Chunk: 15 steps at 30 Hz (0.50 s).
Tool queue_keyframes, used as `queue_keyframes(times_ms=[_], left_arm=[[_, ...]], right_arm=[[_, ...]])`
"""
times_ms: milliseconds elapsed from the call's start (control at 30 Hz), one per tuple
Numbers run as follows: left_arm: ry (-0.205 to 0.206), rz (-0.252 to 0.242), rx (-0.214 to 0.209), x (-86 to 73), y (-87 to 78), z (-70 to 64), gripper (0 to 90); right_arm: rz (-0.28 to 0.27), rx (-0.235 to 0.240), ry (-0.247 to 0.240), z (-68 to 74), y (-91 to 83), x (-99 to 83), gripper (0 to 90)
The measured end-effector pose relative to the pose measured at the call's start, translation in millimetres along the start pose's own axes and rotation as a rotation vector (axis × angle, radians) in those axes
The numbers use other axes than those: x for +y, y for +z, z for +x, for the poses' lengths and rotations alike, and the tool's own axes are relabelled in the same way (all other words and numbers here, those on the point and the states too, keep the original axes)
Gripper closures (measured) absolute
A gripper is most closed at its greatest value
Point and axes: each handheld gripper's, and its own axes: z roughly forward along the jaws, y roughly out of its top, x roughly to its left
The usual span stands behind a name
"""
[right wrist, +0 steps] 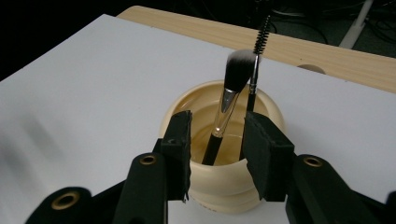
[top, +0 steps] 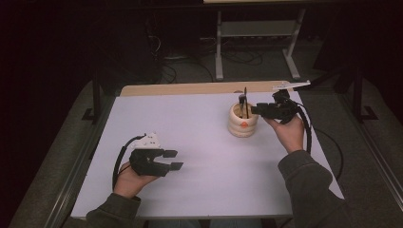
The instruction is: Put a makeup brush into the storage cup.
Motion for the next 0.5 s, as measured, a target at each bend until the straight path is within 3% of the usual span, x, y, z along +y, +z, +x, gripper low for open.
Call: queue_keyframes(times_ms=[500], left_arm=[[-0.016,-0.003,0.035,-2.2,-4.6,4.3,45.8]], right_arm=[[0.015,0.033,-0.022,9.5,-3.2,-7.2,50.5]])
